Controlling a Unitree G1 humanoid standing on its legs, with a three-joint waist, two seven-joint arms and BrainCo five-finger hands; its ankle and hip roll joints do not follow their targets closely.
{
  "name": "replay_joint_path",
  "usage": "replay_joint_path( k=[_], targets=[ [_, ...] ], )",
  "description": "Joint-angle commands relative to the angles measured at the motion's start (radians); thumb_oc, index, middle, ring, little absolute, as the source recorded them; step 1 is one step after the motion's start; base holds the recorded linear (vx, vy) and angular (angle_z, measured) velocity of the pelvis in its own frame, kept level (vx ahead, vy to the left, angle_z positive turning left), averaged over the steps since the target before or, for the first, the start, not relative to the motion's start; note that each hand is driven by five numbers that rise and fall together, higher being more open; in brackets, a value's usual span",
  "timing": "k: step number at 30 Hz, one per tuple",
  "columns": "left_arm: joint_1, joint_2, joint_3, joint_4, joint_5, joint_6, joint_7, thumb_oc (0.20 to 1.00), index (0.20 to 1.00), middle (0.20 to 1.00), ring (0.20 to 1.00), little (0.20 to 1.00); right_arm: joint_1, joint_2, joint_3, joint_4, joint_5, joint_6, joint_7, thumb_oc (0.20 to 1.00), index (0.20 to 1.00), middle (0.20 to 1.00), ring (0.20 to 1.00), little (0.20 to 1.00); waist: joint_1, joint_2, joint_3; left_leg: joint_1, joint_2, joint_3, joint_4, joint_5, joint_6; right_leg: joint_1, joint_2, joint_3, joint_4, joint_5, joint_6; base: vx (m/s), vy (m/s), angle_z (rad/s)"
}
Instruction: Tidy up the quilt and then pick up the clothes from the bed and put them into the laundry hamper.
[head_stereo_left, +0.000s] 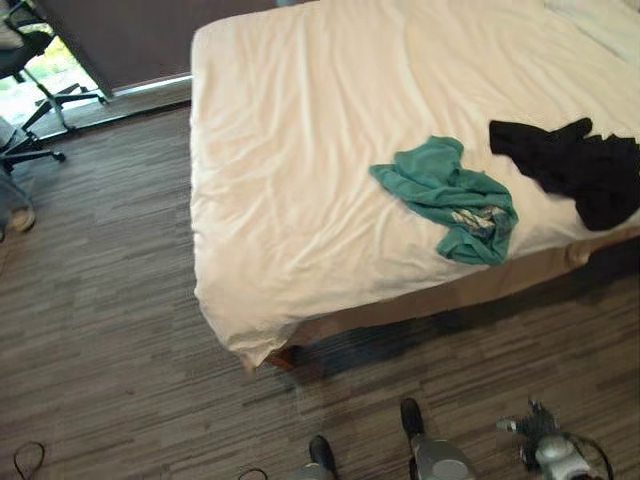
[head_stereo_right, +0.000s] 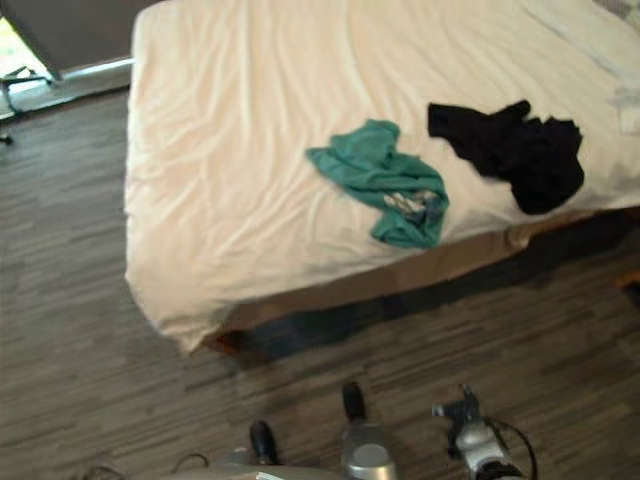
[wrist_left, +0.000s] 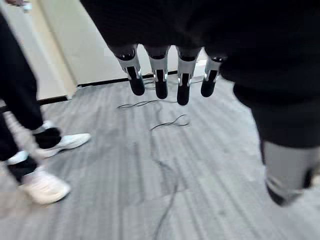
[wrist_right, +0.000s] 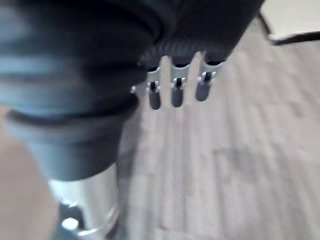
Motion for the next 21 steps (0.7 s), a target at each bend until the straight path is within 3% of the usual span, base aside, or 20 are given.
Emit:
replay_joint_path(
  k=[1,4,6,7,8,10,11,12,14,17,19,20,21],
  targets=[
    [-0.087,-0.027,-0.040,-0.009,-0.007,-0.019,0.009,1.000,1.000,1.000,1.000,1.000,-0.119,-0.114,-0.020,-0.272,-0.094,-0.061,-0.040,0.200,0.200,0.200,0.200,0.200,0.018,-0.064,0.021,0.046,-0.002,0.000,0.004,-0.037,-0.026,0.045,-0.093,0.001,0.066,-0.189,0.102,-0.06,0.034,0.23],
    [-0.099,-0.074,-0.167,-0.072,0.070,-0.028,-0.001,1.000,1.000,1.000,1.000,1.000,-0.294,-0.186,0.030,-0.490,-0.068,-0.112,-0.020,0.200,0.200,0.200,0.200,0.200,0.050,-0.078,0.046,0.005,-0.003,-0.018,0.004,-0.028,-0.017,0.011,-0.097,-0.007,0.070,-0.181,0.105,-0.13,0.005,0.23],
    [-0.115,-0.082,-0.209,-0.096,0.090,-0.032,-0.008,1.000,1.000,1.000,1.000,1.000,-0.369,-0.186,0.065,-0.509,-0.052,-0.125,-0.020,0.200,0.200,0.200,0.200,0.200,0.061,-0.082,0.055,-0.018,-0.002,-0.022,0.004,-0.021,-0.016,-0.009,-0.096,-0.006,0.070,-0.173,0.105,-0.17,-0.021,0.16],
    [-0.167,-0.090,-0.333,-0.143,0.136,-0.048,-0.016,1.000,1.000,1.000,1.000,1.000,-0.576,-0.166,0.165,-0.480,-0.010,-0.147,-0.032,0.200,0.200,0.200,0.200,0.200,0.084,-0.090,0.090,-0.061,-0.002,-0.034,0.004,-0.008,-0.015,-0.049,-0.094,-0.010,0.071,-0.164,0.108,-0.21,-0.025,0.09],
    [-0.169,-0.091,-0.331,-0.142,0.136,-0.048,-0.016,1.000,1.000,1.000,1.000,1.000,-0.580,-0.165,0.168,-0.477,-0.009,-0.148,-0.033,0.200,0.200,0.200,0.200,0.200,0.084,-0.090,0.088,-0.065,-0.001,-0.033,0.004,-0.005,-0.015,-0.054,-0.093,-0.008,0.071,-0.161,0.107,-0.19,-0.026,0.01],
    [-0.244,-0.072,-0.452,-0.186,0.195,-0.064,-0.010,1.000,1.000,1.000,1.000,1.000,-0.837,-0.192,0.291,-0.387,-0.044,-0.142,-0.056,0.200,0.200,0.200,0.200,0.200,0.110,-0.098,0.122,-0.108,0.001,-0.046,0.005,0.008,-0.020,-0.093,-0.092,-0.017,0.074,-0.153,0.110,-0.13,-0.022,0.09],
    [-0.295,-0.055,-0.527,-0.224,0.233,-0.073,0.004,1.000,1.000,1.000,1.000,1.000,-1.035,-0.196,0.415,-0.279,-0.119,-0.120,-0.083,0.200,0.200,0.200,0.200,0.200,0.132,-0.096,0.149,-0.140,0.007,-0.053,0.009,0.018,-0.023,-0.119,-0.089,-0.026,0.077,-0.149,0.109,-0.11,-0.017,0.17],
    [-0.297,-0.057,-0.525,-0.224,0.233,-0.074,0.004,1.000,1.000,1.000,1.000,1.000,-1.041,-0.194,0.418,-0.275,-0.119,-0.121,-0.084,0.200,0.200,0.200,0.200,0.200,0.130,-0.095,0.148,-0.143,0.008,-0.052,0.008,0.021,-0.024,-0.123,-0.088,-0.025,0.076,-0.146,0.108,-0.10,-0.025,0.14],
    [-0.335,-0.047,-0.595,-0.260,0.252,-0.082,0.021,1.000,1.000,1.000,1.000,1.000,-1.178,-0.129,0.514,-0.064,-0.150,-0.103,-0.106,0.200,0.200,0.200,0.200,0.200,0.158,-0.085,0.185,-0.184,0.014,-0.061,0.022,0.030,-0.028,-0.152,-0.088,-0.035,0.084,-0.142,0.106,-0.11,-0.041,0.09],
    [-0.404,-0.075,-0.685,-0.312,0.253,-0.095,0.040,1.000,1.000,1.000,1.000,1.000,-1.225,0.039,0.564,0.231,-0.124,-0.064,-0.106,0.200,0.200,0.200,0.200,0.200,0.199,-0.047,0.240,-0.245,0.012,-0.090,0.063,0.034,-0.028,-0.190,-0.092,-0.057,0.109,-0.147,0.104,-0.13,-0.056,0.22],
    [-0.416,-0.080,-0.699,-0.318,0.256,-0.093,0.046,1.000,1.000,1.000,1.000,1.000,-1.229,0.060,0.570,0.284,-0.126,-0.064,-0.104,0.200,0.200,0.200,0.200,0.200,0.205,-0.038,0.246,-0.259,0.012,-0.095,0.068,0.038,-0.028,-0.203,-0.093,-0.062,0.116,-0.147,0.103,-0.09,-0.021,0.35],
    [-0.446,-0.118,-0.715,-0.324,0.239,-0.083,0.065,1.000,1.000,1.000,1.000,1.000,-1.114,0.158,0.488,0.354,-0.042,-0.044,-0.099,0.200,0.200,0.200,0.200,0.200,0.213,-0.006,0.264,-0.287,0.006,-0.111,0.080,0.041,-0.024,-0.233,-0.100,-0.075,0.162,-0.163,0.101,-0.07,0.005,0.34],
    [-0.447,-0.130,-0.708,-0.318,0.235,-0.077,0.072,1.000,1.000,1.000,1.000,1.000,-1.034,0.208,0.470,0.337,-0.003,-0.046,-0.084,0.200,0.200,0.200,0.200,0.200,0.208,0.001,0.267,-0.284,0.002,-0.113,0.083,0.038,-0.020,-0.236,-0.100,-0.076,0.178,-0.173,0.100,-0.07,0.004,0.38]
  ],
)
